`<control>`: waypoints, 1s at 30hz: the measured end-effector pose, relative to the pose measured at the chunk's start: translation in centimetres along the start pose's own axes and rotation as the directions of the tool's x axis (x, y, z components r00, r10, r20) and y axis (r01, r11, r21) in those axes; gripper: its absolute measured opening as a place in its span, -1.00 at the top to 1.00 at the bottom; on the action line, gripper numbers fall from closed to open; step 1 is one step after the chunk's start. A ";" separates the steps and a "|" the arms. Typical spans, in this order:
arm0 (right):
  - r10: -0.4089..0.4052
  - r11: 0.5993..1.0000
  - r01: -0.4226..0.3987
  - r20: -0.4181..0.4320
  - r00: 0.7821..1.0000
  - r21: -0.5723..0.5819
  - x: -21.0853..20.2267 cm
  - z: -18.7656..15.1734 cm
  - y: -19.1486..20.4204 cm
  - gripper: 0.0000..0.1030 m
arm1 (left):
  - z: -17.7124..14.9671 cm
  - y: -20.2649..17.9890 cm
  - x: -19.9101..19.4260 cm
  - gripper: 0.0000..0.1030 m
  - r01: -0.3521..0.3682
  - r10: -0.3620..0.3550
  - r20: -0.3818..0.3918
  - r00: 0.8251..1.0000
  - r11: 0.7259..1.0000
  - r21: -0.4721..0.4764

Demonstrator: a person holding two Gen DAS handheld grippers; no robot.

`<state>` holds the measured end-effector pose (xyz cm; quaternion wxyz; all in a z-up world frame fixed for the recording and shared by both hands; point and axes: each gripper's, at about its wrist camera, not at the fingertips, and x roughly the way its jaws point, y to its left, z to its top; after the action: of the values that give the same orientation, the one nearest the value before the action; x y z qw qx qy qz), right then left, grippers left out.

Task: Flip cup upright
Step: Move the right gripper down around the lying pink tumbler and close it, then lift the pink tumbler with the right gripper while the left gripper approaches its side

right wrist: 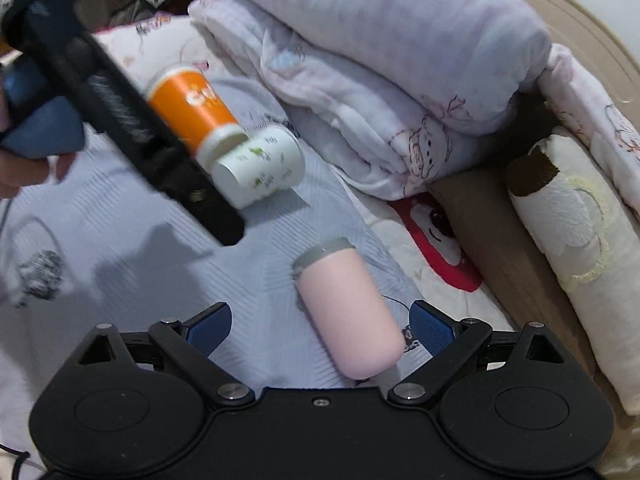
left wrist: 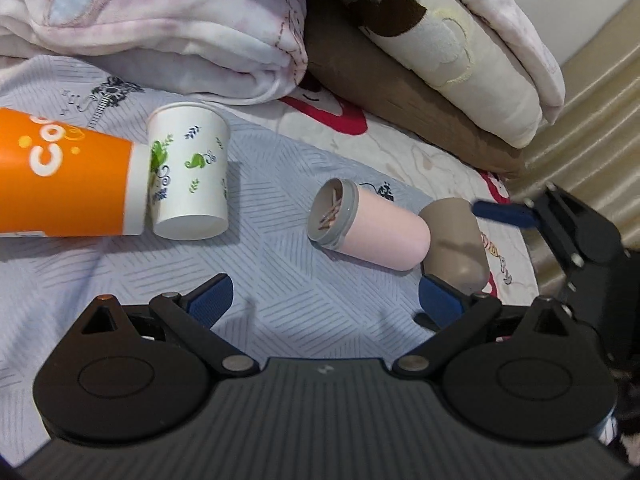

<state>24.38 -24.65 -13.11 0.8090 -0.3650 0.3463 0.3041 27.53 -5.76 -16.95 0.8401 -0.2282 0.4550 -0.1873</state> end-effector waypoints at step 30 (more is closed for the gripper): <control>0.096 0.994 -0.086 -0.176 0.980 0.068 8.5 0.1 -2.5 -0.40 | -0.6 1.7 3.8 -0.75 0.044 -0.045 0.023 0.999 0.998 0.048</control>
<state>31.12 -23.94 -18.78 0.7705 -0.3499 0.4428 0.2963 29.16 -6.46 -20.78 0.8463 -0.2205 0.4352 -0.2139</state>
